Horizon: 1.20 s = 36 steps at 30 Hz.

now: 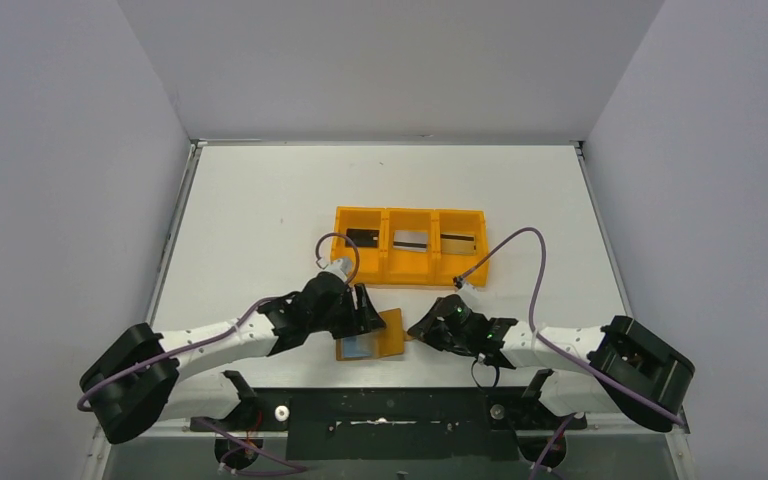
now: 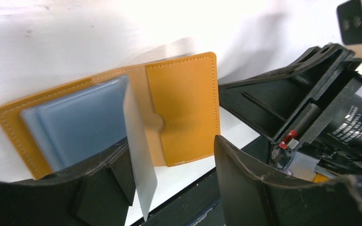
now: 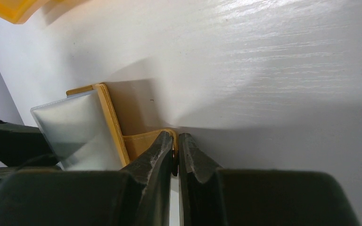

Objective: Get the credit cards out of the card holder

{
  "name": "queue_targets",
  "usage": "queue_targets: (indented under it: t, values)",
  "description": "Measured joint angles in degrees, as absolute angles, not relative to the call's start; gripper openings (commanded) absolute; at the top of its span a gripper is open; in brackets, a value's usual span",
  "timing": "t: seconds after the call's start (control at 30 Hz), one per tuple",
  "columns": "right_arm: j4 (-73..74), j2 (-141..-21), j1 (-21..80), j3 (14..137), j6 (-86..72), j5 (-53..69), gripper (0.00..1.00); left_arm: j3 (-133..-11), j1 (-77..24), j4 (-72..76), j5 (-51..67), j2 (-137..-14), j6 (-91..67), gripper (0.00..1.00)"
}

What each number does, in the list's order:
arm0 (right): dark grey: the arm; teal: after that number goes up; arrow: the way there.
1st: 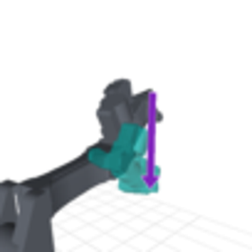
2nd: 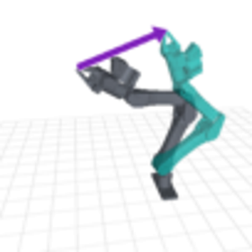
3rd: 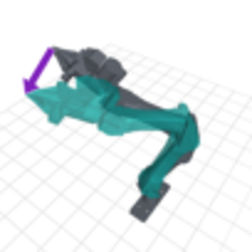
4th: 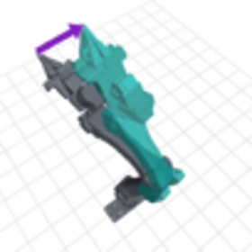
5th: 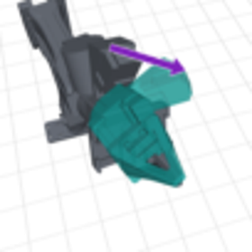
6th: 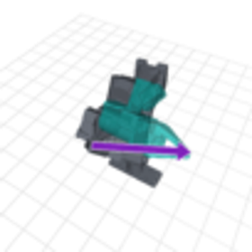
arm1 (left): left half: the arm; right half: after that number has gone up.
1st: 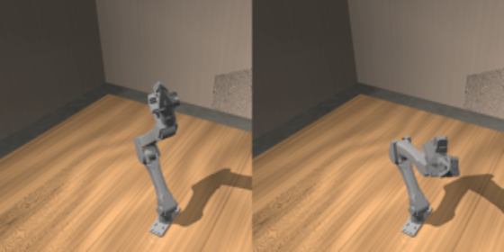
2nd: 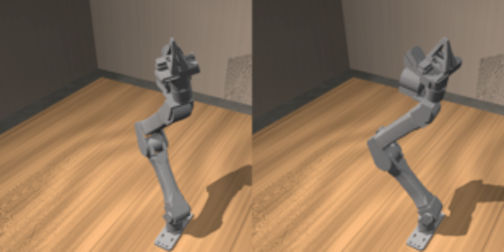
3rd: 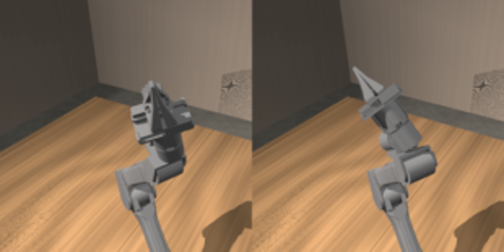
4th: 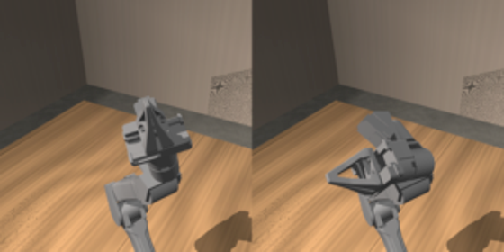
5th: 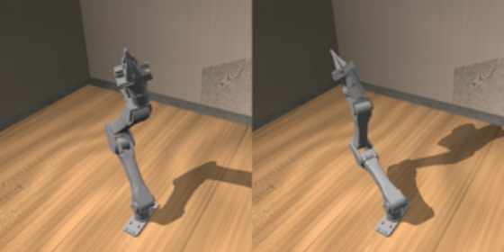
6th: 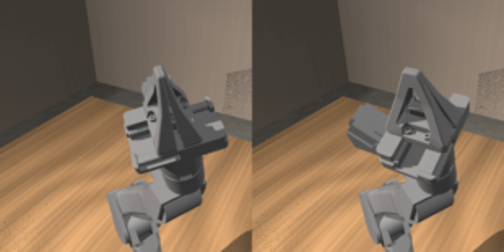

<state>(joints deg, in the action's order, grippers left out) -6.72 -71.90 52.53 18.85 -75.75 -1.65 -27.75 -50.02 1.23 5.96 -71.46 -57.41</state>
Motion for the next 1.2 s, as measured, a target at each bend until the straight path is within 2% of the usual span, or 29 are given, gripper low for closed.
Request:
queue_targets:
  t: [0.3, 0.9, 1.2]
  values:
    - [-6.7, -71.2, 52.5, 18.3, -76.7, -1.7, 0.05, -28.0, -50.0, -12.0, -3.1, -60.4, -57.9, 0.61]
    - [-8.6, -71.7, 52.5, 17.7, -77.3, -1.3, 0.05, -25.8, -50.0, -11.5, -1.7, -64.1, -58.2, 0.61]
    - [-9.3, -72.9, 52.5, 18.3, -77.1, -0.8, 0.05, -25.0, -50.0, -5.7, 1.2, -66.2, -59.4, 0.6]
